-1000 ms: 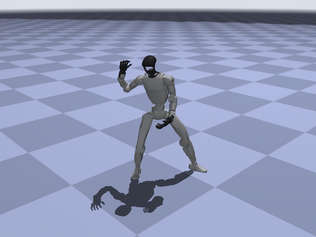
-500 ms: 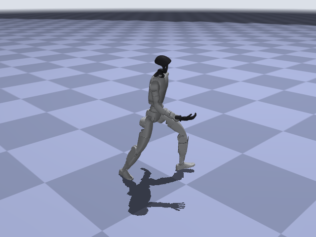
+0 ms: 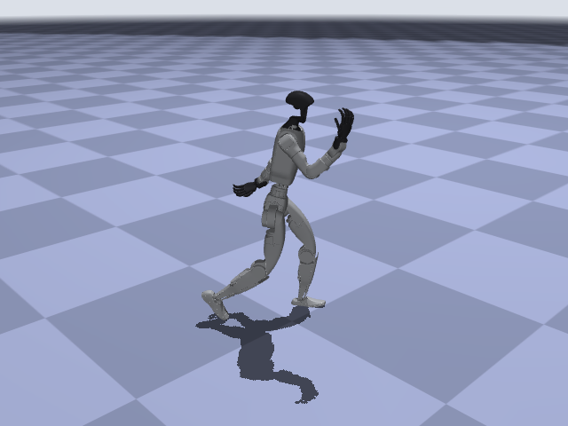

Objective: Kungfu

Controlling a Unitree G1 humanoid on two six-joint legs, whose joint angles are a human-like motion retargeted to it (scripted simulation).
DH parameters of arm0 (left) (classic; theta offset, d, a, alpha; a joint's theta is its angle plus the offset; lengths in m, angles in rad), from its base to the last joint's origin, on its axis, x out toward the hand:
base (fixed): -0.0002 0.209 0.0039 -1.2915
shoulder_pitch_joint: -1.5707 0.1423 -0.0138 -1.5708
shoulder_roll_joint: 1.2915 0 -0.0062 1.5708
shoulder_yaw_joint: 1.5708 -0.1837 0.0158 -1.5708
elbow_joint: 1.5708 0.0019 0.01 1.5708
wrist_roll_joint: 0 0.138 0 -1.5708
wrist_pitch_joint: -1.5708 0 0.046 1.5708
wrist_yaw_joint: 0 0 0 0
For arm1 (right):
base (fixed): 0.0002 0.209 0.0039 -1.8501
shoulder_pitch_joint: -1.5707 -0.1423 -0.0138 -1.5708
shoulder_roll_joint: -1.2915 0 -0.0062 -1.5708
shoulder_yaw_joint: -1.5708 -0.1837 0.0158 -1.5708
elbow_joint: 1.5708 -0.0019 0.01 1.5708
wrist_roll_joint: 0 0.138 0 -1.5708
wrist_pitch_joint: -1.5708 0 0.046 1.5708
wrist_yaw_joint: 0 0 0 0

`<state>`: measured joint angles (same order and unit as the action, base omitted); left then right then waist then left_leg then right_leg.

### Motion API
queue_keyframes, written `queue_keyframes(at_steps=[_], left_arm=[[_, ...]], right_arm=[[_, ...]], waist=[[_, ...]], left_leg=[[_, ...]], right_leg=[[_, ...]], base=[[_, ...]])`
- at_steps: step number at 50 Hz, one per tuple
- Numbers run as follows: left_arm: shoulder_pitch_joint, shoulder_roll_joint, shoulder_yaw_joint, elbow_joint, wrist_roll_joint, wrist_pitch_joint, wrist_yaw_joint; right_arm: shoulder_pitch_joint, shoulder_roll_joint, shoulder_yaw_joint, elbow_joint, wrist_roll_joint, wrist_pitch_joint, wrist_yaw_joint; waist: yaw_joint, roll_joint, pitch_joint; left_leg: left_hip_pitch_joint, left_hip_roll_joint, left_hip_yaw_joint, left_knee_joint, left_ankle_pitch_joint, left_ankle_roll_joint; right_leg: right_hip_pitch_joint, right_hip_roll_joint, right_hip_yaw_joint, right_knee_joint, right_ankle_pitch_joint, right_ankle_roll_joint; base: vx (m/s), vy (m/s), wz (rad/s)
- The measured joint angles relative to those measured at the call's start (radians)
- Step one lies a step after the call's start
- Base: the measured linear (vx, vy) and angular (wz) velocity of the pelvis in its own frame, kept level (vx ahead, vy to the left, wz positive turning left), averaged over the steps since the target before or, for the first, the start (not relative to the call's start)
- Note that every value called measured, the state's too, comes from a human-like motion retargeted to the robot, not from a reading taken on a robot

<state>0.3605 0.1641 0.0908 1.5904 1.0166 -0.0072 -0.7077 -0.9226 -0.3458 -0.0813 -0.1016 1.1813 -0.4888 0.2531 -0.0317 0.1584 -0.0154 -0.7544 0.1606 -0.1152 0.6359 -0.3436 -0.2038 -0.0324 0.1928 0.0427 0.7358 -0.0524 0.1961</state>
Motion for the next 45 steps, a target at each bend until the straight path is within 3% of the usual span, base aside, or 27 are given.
queue_keyframes(at_steps=[3,5,8,10,15,21,23,24,25,27,30,33,35,38,41,45], left_arm=[[-0.01,0.038,-0.022,-0.049,-0.007,-0.037,0.026],[-0.008,0.058,-0.045,-0.056,0.007,-0.048,0.047],[0.001,0.067,-0.07,-0.04,0.055,-0.037,0.009],[0.016,0.061,-0.08,-0.032,0.095,-0.022,-0.019],[0.046,0.024,-0.076,-0.018,0.132,-0.018,-0.041],[0.063,-0.02,-0.073,-0.012,0.147,-0.013,-0.073],[0.07,-0.028,-0.084,-0.009,0.152,-0.012,-0.075],[0.07,-0.029,-0.089,-0.007,0.157,-0.007,-0.082],[0.069,-0.028,-0.094,-0.005,0.164,-0.002,-0.09],[0.068,-0.025,-0.077,-0.015,0.181,0.01,-0.109],[0.037,-0.038,-0.099,-0.05,0.134,0.0,-0.095],[-0.031,-0.014,-0.082,-0.094,0.087,-0.085,-0.058],[-0.042,0.01,-0.104,-0.103,0.072,-0.086,-0.036],[-0.017,0.035,-0.094,-0.105,0.102,-0.043,-0.039],[0.033,0.017,-0.083,-0.083,0.073,-0.055,-0.026],[0.118,-0.037,-0.055,-0.059,0.107,-0.066,-0.036]], right_arm=[[0.017,0.006,0.026,-0.007,-0.012,-0.024,-0.054],[0.02,-0.002,0.043,-0.006,-0.025,-0.013,-0.068],[0.014,-0.015,0.053,0.004,-0.009,0.022,-0.038],[0.013,-0.017,0.056,0.01,0.002,0.04,-0.023],[0.017,-0.034,0.05,0.001,-0.012,0.033,-0.029],[0.002,-0.028,0.053,-0.012,-0.009,0.029,-0.029],[0.007,-0.019,0.058,-0.008,-0.004,0.032,-0.026],[0.015,-0.018,0.06,-0.007,-0.002,0.035,-0.027],[0.024,-0.02,0.062,-0.005,0.0,0.037,-0.03],[0.054,-0.001,0.064,-0.004,-0.004,0.035,-0.025],[0.087,0.01,0.079,0.006,-0.02,0.045,-0.014],[0.048,0.032,0.1,0.03,0.007,0.05,-0.024],[0.033,0.02,0.115,0.049,0.021,0.051,-0.017],[0.043,-0.028,0.064,0.068,0.002,0.065,-0.015],[0.031,-0.022,0.056,0.065,-0.014,0.063,-0.025],[-0.019,-0.02,0.095,0.067,-0.018,0.054,-0.031]], waist=[[-0.062,0.037,0.023],[-0.101,0.039,0.025],[-0.151,0.047,0.031],[-0.175,0.053,0.037],[-0.268,0.058,0.045],[-0.268,0.009,0.031],[-0.277,-0.009,0.02],[-0.295,-0.037,0.012],[-0.318,-0.075,0.001],[-0.264,-0.084,-0.049],[-0.275,-0.08,-0.043],[-0.35,-0.112,0.008],[-0.332,-0.124,-0.004],[-0.159,-0.141,-0.056],[-0.042,-0.125,-0.052],[0.027,-0.111,-0.017]], left_leg=[[0.098,0.032,0.017,-0.082,-0.043,-0.055],[0.159,0.026,0.042,-0.137,-0.057,-0.058],[0.246,0.0,0.015,-0.198,-0.072,-0.058],[0.304,-0.005,0.009,-0.227,-0.079,-0.058],[0.427,-0.04,-0.01,-0.275,-0.104,-0.031],[0.538,-0.135,-0.038,-0.25,-0.139,0.05],[0.579,-0.169,-0.04,-0.238,-0.126,0.081],[0.614,-0.208,-0.037,-0.245,-0.11,0.098],[0.655,-0.258,-0.031,-0.258,-0.091,0.114],[0.672,-0.232,0.075,-0.256,-0.018,0.042],[0.627,-0.264,0.076,-0.076,0.248,-0.058],[0.399,-0.286,0.203,0.304,0.526,-0.058],[0.246,-0.258,0.239,0.488,0.49,-0.058],[0.019,-0.09,0.341,0.63,0.335,-0.058],[-0.135,0.028,0.337,0.615,0.251,-0.047],[-0.239,0.151,0.411,0.396,0.255,0.041]], right_leg=[[-0.186,0.02,-0.084,0.289,-0.211,-0.042],[-0.301,0.01,-0.131,0.417,-0.295,-0.088],[-0.427,0.041,-0.153,0.501,-0.359,-0.105],[-0.481,0.06,-0.158,0.508,-0.385,-0.126],[-0.527,0.011,-0.204,0.387,-0.416,-0.192],[-0.506,-0.028,-0.106,0.164,-0.486,-0.262],[-0.468,-0.056,-0.09,0.005,-0.473,-0.313],[-0.406,-0.111,-0.107,-0.169,-0.328,-0.291],[-0.327,-0.184,-0.135,-0.379,-0.117,-0.244],[-0.299,-0.109,-0.063,-0.347,-0.176,-0.253],[-0.198,-0.165,-0.156,-0.431,-0.19,-0.282],[-0.161,-0.219,-0.085,-0.423,-0.255,-0.254],[-0.135,-0.201,-0.082,-0.453,-0.273,-0.283],[-0.112,-0.134,-0.074,-0.515,-0.269,-0.328],[-0.034,-0.037,-0.012,-0.571,-0.273,-0.377],[0.069,0.003,0.048,-0.577,-0.339,-0.409]], base=[[0.5,-0.06,0.8],[0.48,-0.12,0.87],[0.54,-0.22,0.93],[0.57,-0.24,0.83],[0.51,-0.25,1.14],[0.5,-0.33,0.22],[0.6,-0.38,0.14],[0.64,-0.38,0.74],[0.69,-0.49,-0.07],[0.73,-0.54,-0.75],[0.55,-0.12,-0.08],[0.27,0.14,0.64],[0.48,-0.68,0.04],[0.56,-0.82,-1.32],[0.92,-0.64,-1.69],[0.83,-0.22,-1.09]])
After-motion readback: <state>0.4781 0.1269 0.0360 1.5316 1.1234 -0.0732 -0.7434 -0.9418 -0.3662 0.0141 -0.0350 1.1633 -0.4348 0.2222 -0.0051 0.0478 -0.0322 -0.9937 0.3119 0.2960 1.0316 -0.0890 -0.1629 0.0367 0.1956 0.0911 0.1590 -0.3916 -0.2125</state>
